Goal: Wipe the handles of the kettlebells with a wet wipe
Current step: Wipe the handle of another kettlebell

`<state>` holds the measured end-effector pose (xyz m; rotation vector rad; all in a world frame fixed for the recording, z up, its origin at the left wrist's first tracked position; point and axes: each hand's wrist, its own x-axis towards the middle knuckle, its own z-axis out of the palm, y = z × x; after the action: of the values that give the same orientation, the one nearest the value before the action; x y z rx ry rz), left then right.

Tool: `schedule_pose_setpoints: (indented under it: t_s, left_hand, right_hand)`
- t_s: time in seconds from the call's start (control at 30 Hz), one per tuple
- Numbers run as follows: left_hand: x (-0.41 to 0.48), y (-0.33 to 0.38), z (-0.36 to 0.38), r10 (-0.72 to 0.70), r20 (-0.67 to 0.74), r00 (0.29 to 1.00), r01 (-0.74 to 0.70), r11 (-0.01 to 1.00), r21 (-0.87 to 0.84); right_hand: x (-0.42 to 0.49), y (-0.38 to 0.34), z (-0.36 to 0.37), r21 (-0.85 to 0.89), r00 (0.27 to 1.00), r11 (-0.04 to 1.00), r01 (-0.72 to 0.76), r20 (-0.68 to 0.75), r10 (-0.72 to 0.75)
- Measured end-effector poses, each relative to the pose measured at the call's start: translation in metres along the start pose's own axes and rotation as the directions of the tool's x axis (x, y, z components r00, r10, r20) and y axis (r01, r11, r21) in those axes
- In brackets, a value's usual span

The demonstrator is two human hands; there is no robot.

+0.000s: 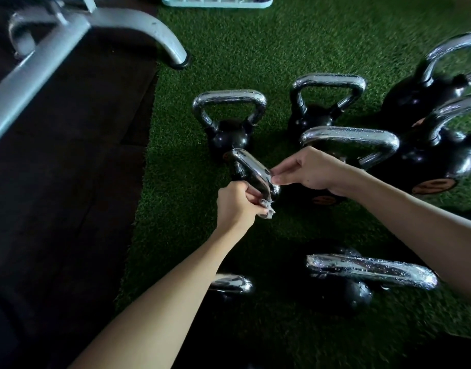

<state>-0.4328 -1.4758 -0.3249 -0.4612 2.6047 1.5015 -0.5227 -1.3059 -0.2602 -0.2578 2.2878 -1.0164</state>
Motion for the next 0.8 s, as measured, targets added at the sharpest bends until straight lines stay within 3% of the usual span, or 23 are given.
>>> schedule_pose_setpoints:
  t_s: [0.17,0.23,0.33,0.47,0.57,0.67,0.7,0.8]
  left_hand:
    - [-0.012,0.012,-0.047,0.107,-0.105,0.989,-0.120,0.984,-0.131]
    - [-0.018,0.021,-0.062,0.190,-0.127,0.974,-0.214,0.955,-0.207]
    - [-0.021,0.034,-0.067,0.282,-0.192,0.940,-0.321,0.922,-0.216]
    - [-0.014,0.038,-0.067,0.342,-0.165,0.925,-0.372,0.902,-0.218]
    - [-0.010,0.033,-0.073,0.341,-0.070,0.938,-0.348,0.921,-0.177]
    - [-0.007,0.025,-0.074,0.231,-0.117,0.966,-0.239,0.969,-0.060]
    - [-0.006,0.024,-0.072,0.161,-0.127,0.979,-0.171,0.983,-0.074]
    - [-0.001,0.021,-0.064,-0.064,-0.082,0.995,0.041,0.964,-0.263]
  right_hand:
    - [-0.012,-0.005,0.005,-0.107,0.952,0.970,0.219,-0.196,-0.236]
    - [-0.018,-0.015,0.006,-0.026,0.955,0.962,0.271,-0.114,-0.272]
    - [-0.022,-0.027,0.007,0.106,0.966,0.970,0.217,0.118,-0.229]
    - [-0.016,-0.024,0.011,0.248,0.977,0.959,0.139,0.123,-0.174]
    - [-0.018,-0.023,0.011,0.304,0.988,0.941,0.149,-0.020,-0.150]
    - [-0.016,-0.011,0.001,0.109,0.935,0.980,0.166,-0.334,-0.122]
    - [-0.016,-0.008,-0.001,0.096,0.937,0.987,0.128,-0.337,-0.089]
    - [-0.014,-0.006,0.006,0.235,0.991,0.972,-0.018,-0.122,0.048]
